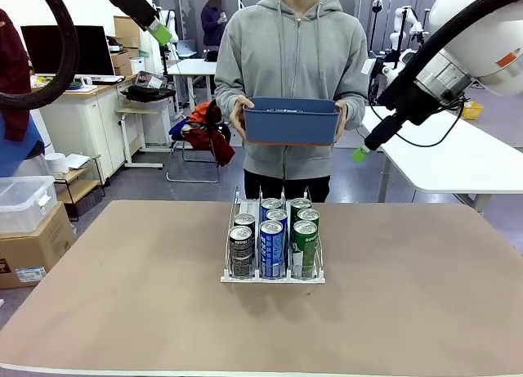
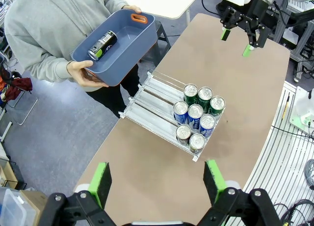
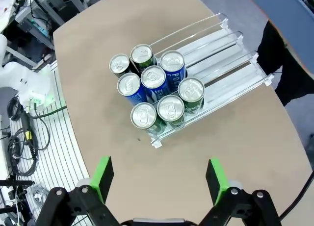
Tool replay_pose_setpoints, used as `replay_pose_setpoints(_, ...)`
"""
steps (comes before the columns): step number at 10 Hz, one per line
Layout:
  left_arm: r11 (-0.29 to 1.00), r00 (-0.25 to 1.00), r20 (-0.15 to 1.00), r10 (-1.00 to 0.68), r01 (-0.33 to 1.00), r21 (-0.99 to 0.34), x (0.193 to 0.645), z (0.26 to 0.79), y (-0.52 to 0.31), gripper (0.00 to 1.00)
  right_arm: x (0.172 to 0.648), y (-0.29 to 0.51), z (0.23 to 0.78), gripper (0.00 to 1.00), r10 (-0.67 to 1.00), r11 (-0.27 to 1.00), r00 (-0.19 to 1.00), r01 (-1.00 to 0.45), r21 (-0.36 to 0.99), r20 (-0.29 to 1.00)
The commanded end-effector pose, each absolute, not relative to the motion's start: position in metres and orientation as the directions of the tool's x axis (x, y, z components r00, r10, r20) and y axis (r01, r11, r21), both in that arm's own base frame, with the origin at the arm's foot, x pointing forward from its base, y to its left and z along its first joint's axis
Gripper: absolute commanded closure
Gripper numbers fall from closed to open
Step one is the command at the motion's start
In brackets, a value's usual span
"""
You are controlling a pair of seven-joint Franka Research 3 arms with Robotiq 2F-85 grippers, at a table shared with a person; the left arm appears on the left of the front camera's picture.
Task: Fill the beverage cans into the dispenser.
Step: Pick up the Pepsi coke handed by the human.
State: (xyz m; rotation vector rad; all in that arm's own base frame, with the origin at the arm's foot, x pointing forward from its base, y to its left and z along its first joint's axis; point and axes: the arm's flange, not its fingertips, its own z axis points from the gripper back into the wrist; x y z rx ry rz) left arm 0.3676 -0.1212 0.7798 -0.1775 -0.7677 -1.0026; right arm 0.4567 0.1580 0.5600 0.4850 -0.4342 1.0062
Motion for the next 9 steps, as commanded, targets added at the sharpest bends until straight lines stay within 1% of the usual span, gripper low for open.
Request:
replay_pose_setpoints(1, 0.549, 0.307, 0.655, -0.69, 0.812, 0.197, 0.3672, 0.7791, -0.1194, 0.0, 0.4547, 0.1599, 0.5645, 0.0, 0.688, 0.446, 0.456, -0.879, 0.167, 0.565)
replay_pose_setpoints(9, 0.549, 0.307, 0.655, -0.69, 0.812, 0.197, 0.3672, 0.7791, -0.1194, 0.0, 0.4547, 0.1599, 0.5645, 0.0, 0.688, 0.446, 0.456, -0.879, 0.167, 0.565)
